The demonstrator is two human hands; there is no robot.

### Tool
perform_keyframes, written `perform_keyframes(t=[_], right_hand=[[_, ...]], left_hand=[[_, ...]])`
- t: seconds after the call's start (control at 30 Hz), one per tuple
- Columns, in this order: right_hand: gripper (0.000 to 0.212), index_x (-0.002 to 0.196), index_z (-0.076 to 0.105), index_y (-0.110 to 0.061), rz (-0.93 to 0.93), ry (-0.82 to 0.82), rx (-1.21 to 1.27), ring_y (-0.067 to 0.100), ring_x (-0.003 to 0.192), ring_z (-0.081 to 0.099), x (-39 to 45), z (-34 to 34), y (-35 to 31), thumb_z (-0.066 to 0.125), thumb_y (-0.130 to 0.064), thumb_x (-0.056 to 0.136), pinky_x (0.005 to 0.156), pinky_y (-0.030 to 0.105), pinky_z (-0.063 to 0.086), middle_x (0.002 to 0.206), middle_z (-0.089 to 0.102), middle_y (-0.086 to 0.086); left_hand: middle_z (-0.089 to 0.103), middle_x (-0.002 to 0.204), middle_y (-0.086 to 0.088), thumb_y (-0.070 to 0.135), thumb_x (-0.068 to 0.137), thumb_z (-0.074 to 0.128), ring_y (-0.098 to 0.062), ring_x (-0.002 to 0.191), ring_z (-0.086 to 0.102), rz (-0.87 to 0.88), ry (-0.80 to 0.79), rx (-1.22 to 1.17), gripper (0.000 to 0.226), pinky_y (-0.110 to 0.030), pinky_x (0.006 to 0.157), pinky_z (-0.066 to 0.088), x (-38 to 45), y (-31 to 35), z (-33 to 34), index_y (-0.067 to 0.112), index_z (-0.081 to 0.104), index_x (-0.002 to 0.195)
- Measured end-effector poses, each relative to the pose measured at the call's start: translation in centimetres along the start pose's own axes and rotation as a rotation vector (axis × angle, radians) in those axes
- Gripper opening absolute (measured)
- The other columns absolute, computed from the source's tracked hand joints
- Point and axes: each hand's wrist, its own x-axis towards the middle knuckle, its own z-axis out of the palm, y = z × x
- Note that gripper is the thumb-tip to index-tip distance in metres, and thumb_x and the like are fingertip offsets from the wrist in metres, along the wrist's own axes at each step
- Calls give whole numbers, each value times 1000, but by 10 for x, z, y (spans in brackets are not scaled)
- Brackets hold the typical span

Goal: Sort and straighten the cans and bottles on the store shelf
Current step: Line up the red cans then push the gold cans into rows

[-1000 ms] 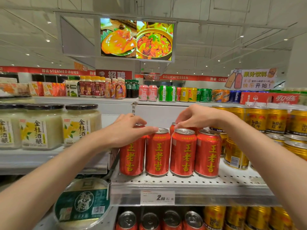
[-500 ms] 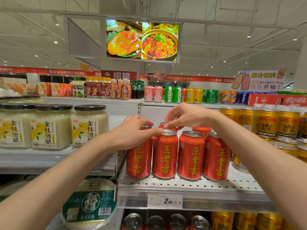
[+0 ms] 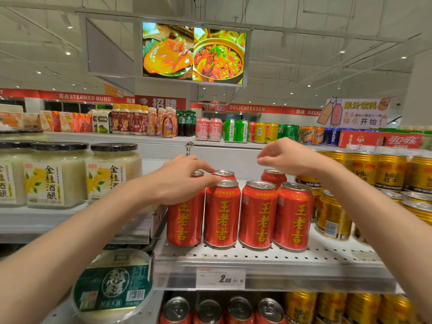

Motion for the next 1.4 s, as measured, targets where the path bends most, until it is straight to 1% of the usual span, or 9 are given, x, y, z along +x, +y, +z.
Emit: perform_keyframes(t=[0.13, 0.23, 0.3, 0.53, 0.77, 1.0, 1.1, 1.3, 1.4], right_hand=[[32, 119, 73, -14, 125, -55, -82, 22, 112, 64, -3, 9, 20, 65, -36, 96, 92, 35, 51, 125, 70, 5], [24, 106, 71, -17, 192, -86, 3, 20, 97, 67, -1, 12, 25, 72, -35, 91, 80, 33, 53, 107, 73, 2], [21, 101, 69, -14, 221, -81, 34, 21, 92, 68, -1, 12, 26, 75, -31, 89, 81, 37, 56, 100, 74, 3], [19, 100, 71, -13, 183, -63, 97, 12, 84, 66, -5, 9, 18, 77, -26, 88, 66, 27, 51, 96, 74, 2], [21, 99, 70, -14, 85, -96, 290, 20, 94, 72, -3, 8, -1, 78, -29, 88, 84, 38, 62, 100, 75, 3], [26, 100, 75, -17, 42, -164, 279, 13, 92, 72, -6, 13, -7, 81, -36, 84, 73, 25, 59, 98, 77, -1], [20, 104, 75, -18, 52, -151, 329, 14, 96, 73, -7, 10, -6, 75, -32, 90, 78, 27, 61, 103, 77, -1], [33, 121, 71, -25, 65, -126, 189, 11, 103, 69, -23, 9, -7, 60, -46, 98, 94, 39, 59, 115, 74, -6], [40, 123, 69, -30, 39, -93, 128, 7, 106, 66, -41, 0, -9, 56, -57, 96, 96, 39, 56, 119, 72, -10]], left_hand=[[55, 141, 7, 57, 97, 48, -11, 123, 51, 28, -79, -35, 46, -34, 100, 42, 10, 11, -2, 32, 59, 134], [57, 141, 6, 55, 97, 49, -13, 125, 54, 21, -94, -69, 44, -37, 107, 43, 12, 10, 0, 32, 60, 134], [58, 141, 5, 56, 98, 49, -14, 125, 54, 21, -87, -71, 44, -41, 108, 43, 11, 10, 1, 33, 60, 133], [61, 137, 4, 63, 92, 46, -17, 121, 57, 31, -75, -76, 50, -46, 106, 46, 10, 8, 2, 34, 62, 130], [61, 136, 4, 54, 98, 49, -17, 122, 56, 40, -62, -66, 41, -42, 106, 45, 12, 9, 4, 31, 63, 130], [59, 133, 7, 53, 98, 48, -14, 122, 53, 52, -55, -44, 42, -37, 105, 42, 12, 11, 4, 29, 62, 131], [58, 135, 6, 54, 98, 48, -14, 123, 52, 49, -50, -39, 42, -38, 105, 42, 13, 10, 5, 30, 62, 130], [54, 140, 5, 58, 98, 46, -15, 125, 51, 31, -85, -25, 47, -43, 108, 42, 12, 9, 3, 31, 59, 134], [58, 133, 13, 58, 97, 46, -9, 121, 53, 84, -49, -34, 44, -33, 103, 44, 6, 11, 1, 32, 62, 128]])
